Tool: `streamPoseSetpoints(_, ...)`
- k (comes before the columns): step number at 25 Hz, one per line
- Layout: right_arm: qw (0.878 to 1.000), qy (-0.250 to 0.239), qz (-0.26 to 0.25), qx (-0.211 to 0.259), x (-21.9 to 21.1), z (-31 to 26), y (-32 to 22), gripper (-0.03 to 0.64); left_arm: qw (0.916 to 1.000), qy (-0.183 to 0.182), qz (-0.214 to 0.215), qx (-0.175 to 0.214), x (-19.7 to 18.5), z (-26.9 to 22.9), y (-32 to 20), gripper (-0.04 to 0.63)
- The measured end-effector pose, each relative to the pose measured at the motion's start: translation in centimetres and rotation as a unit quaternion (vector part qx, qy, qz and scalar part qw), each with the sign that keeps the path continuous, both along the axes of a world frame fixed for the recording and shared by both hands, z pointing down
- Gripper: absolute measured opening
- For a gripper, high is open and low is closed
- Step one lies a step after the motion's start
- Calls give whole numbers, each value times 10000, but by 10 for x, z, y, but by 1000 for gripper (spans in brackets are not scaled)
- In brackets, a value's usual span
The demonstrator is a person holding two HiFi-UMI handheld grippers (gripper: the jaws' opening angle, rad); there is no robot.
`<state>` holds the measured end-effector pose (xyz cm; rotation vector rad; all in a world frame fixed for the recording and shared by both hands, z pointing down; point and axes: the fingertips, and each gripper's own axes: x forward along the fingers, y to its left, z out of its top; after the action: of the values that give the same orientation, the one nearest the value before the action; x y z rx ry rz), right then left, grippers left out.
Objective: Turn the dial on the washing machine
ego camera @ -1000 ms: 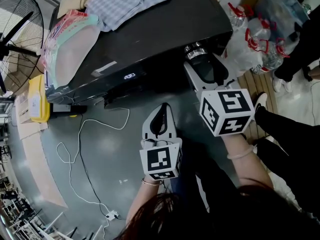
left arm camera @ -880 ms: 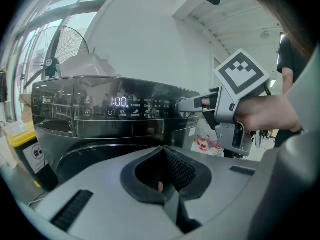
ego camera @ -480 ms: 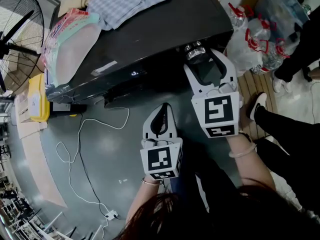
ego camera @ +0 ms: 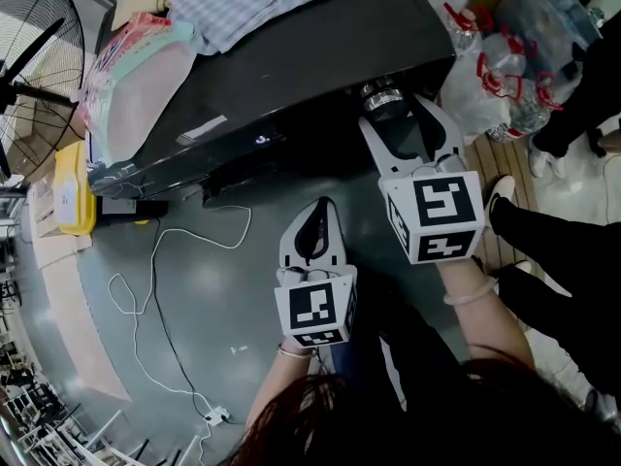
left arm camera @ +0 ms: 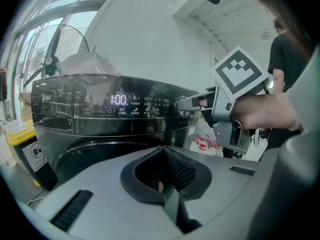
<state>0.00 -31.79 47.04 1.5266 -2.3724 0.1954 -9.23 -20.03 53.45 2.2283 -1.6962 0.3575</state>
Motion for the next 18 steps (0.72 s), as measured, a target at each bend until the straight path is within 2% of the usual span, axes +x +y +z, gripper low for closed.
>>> streamPoseSetpoints(4,9993,-338,88,-147,3,1,-1,291,10000,15,-19,-52,2,1,0,14)
streamPoseSetpoints(10,9919,-1153,220,-482,6,1,-3,293,10000,22,48,-29,5,2,-1,14)
streamPoseSetpoints(13,9917,-1182,178,-485,5,1,-2,293,9998,18,170,29,10,2,0,14)
streamPoseSetpoints(18,9920,-1160,42,-490,6,1,-2,293,10000,20,77,0,8,0,0,14)
